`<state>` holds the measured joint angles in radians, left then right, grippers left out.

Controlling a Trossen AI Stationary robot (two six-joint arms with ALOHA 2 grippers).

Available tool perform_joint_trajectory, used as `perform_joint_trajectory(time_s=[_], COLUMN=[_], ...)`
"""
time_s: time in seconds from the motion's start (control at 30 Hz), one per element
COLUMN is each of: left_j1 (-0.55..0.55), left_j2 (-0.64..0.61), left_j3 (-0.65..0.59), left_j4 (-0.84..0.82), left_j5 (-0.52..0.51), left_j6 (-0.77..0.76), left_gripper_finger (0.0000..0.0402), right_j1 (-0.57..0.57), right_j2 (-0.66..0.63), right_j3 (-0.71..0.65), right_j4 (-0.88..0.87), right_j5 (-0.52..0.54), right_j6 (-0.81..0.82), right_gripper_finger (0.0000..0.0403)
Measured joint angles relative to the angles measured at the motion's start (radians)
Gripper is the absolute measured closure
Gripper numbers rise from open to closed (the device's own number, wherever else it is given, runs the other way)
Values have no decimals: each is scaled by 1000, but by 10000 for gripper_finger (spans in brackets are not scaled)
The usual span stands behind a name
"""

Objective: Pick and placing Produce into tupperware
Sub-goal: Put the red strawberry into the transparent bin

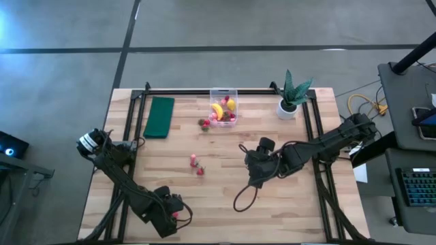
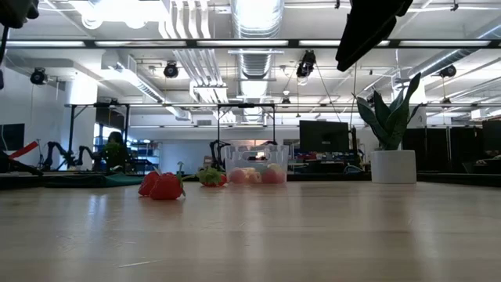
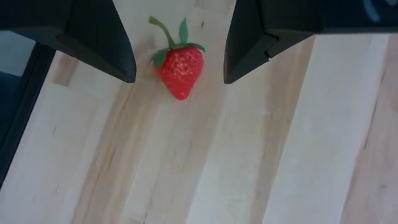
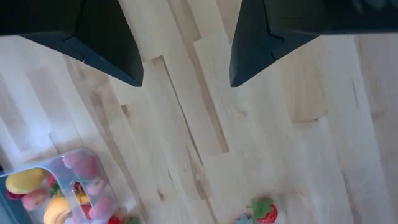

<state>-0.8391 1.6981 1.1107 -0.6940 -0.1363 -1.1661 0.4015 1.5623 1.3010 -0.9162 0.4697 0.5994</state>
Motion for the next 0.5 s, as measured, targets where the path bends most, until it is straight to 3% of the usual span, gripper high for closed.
perform_joint_trajectory(time_s=[0.5], left_j1=[-7], left_j2=[1], left_j3=[-23], left_j4=[59], left_j5=[25], left_j6=[-6], left_gripper_finger=[174], right_j1=[13], right_j2=[0], right_j3=[-3], right_j4=[-1], right_j5=[32], right_j6=[22], right_gripper_finger=[170])
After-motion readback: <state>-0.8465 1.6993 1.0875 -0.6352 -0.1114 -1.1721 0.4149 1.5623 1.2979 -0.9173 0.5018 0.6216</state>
